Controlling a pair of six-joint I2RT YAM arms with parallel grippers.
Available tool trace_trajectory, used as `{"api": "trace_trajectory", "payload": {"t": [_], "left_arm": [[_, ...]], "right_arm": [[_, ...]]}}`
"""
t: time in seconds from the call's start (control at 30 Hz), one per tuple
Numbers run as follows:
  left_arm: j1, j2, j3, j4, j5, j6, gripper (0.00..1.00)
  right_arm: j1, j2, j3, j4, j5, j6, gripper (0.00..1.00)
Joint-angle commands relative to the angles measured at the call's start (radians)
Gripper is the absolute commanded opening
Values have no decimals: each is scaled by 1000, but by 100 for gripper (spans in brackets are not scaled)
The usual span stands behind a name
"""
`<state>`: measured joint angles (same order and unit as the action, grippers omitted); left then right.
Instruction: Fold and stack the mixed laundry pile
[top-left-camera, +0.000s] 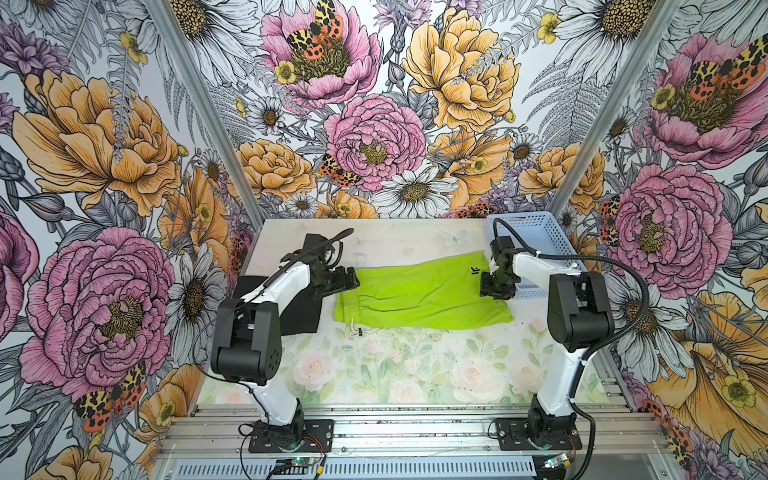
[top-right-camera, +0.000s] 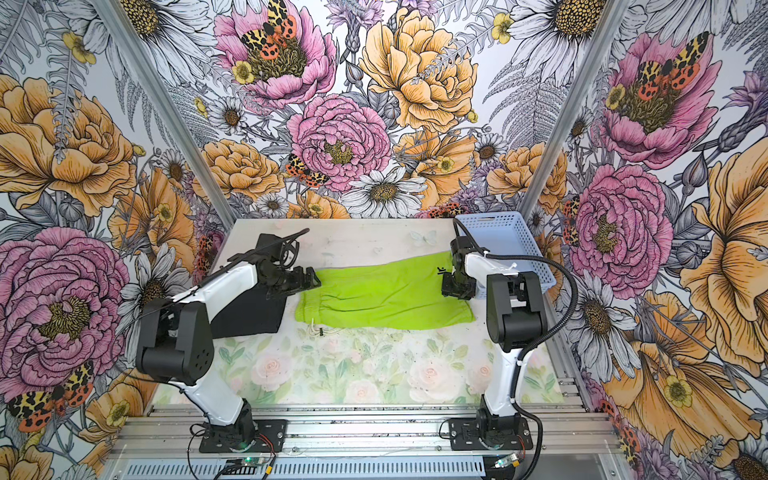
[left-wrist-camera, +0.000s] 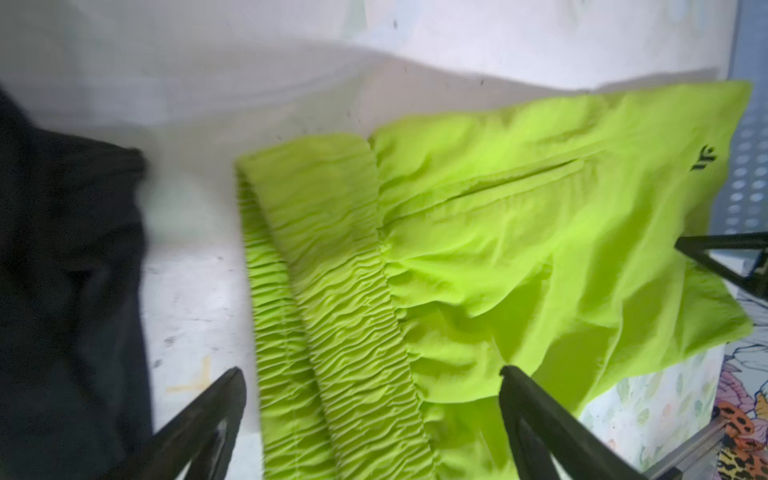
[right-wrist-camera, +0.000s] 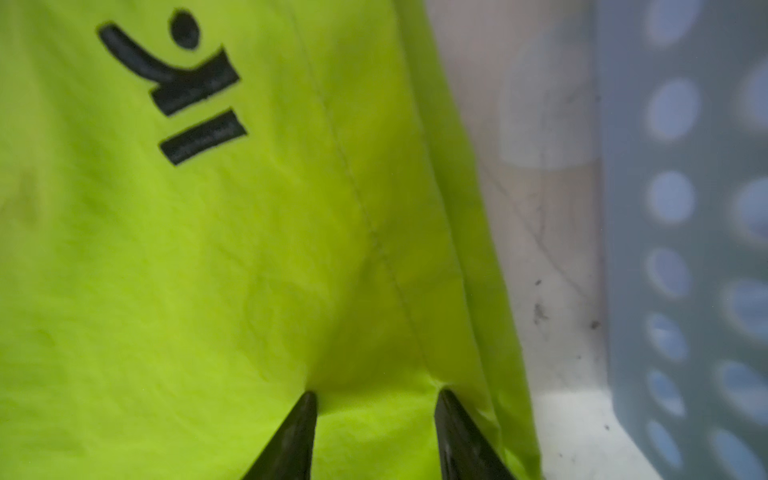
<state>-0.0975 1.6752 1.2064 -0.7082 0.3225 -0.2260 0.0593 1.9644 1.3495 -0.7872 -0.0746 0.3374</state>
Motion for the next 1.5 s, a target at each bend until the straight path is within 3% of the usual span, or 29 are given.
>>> {"api": "trace_trajectory", "payload": {"t": [0.0,0.4,0.63,0.97,1.27,1.47], "left_arm": [[49,4,-49,-1,15,33,93],[-51,136,-41,100,-30,49,93],[-69,228,-49,100,-60,36,88],[-96,283,-48,69,-20,27,59],[-107,354,-14,39,23,49,10],[-105,367,30,-12,44,86,0]], "right_arm": [[-15,42,18,3,32,-22,49],[-10,45,27,4,11,-14,49],[-4,29,18,5,7,-15,49],[1,13,9,7,-5,-14,50],[8,-6,-15,26,-17,-7,50],[7,-62,-34,23,-28,-4,51]]}}
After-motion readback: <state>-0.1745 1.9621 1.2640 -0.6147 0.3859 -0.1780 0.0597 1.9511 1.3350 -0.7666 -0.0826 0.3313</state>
